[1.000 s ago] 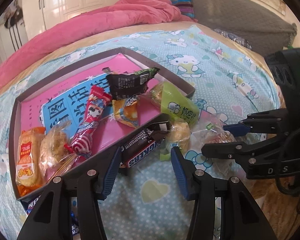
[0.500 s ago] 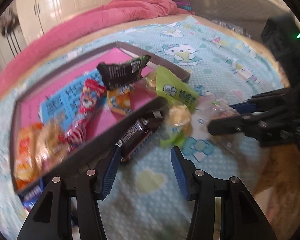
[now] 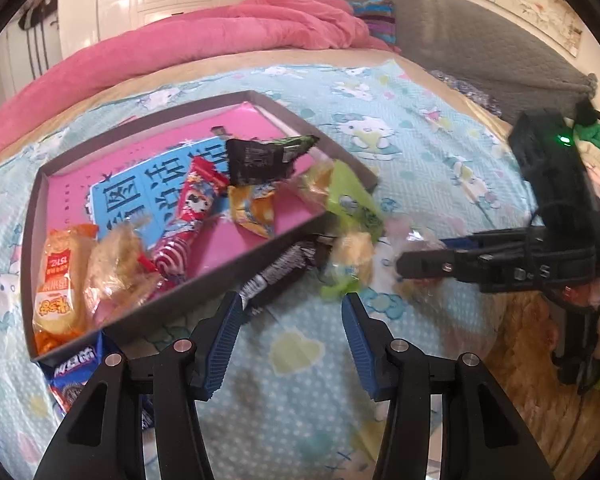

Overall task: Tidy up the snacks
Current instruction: 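Close the left tool on the Snickers bar while the right tool lifts the cake bag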

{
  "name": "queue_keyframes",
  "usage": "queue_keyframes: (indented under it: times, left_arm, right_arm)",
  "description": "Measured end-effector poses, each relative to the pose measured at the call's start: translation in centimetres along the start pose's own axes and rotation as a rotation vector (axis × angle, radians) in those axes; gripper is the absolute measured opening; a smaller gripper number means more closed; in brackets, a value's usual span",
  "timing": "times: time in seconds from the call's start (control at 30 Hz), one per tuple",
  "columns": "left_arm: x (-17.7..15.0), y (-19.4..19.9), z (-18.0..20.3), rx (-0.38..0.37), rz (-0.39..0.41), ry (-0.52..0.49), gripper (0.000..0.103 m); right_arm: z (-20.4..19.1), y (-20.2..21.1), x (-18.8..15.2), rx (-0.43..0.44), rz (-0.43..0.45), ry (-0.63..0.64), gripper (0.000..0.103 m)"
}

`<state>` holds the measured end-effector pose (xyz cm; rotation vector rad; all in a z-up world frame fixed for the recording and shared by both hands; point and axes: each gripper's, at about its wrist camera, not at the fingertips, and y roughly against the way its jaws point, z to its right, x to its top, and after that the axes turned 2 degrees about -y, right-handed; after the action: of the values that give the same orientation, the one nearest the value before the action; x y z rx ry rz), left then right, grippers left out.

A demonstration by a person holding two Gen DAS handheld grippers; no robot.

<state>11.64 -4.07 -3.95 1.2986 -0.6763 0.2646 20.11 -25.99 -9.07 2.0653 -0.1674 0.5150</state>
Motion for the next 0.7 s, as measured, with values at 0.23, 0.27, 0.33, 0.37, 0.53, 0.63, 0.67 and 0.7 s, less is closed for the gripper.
queue_keyframes:
  times: [0.23,0.27,0.33,0.37,0.53,0.63,0.67,0.7]
  left_arm:
    - [0.6,-1.4,-0.6,0.060,0.005,0.020,0.053]
    - [0.7,-1.7,-0.7,0.045,0.000,0.027,0.053]
    - [0.8,-2.3,-0.2,0.044,-0.006,0.008,0.053]
    - [0.8,-2.6,0.3,0.051,-0.007,-0.018,0.053]
    - [1.1,-3.4,1.7,0.063,-0.017,-0.090,0.052]
    - [1.3,-3.6,2.0,0.049,-0.026,-0.118,0.041]
    - [1.3,-3.7,2.0,0.052,-0.030,-0.130,0.038]
    - [1.4,-3.8,2.0,0.063,-0.033,-0.141,0.036]
  right_arm:
    - [0.1,0.0,0.0,0.006,0.001,-0.004,0.041]
    - [0.2,0.0,0.0,0.006,0.002,-0.006,0.041]
    - [0.2,0.1,-0.1,0.007,0.001,-0.006,0.041]
    - [0.2,0.1,-0.1,0.007,0.002,-0.006,0.041]
    - [0.3,0.0,-0.1,0.009,-0.001,-0.007,0.041]
    - [0.3,-0.1,-0.1,0.006,-0.006,0.004,0.041]
    - [0.2,-0.2,-0.1,0.001,-0.009,0.013,0.041]
    - [0.0,-0.3,-0.1,-0.007,-0.011,0.024,0.041]
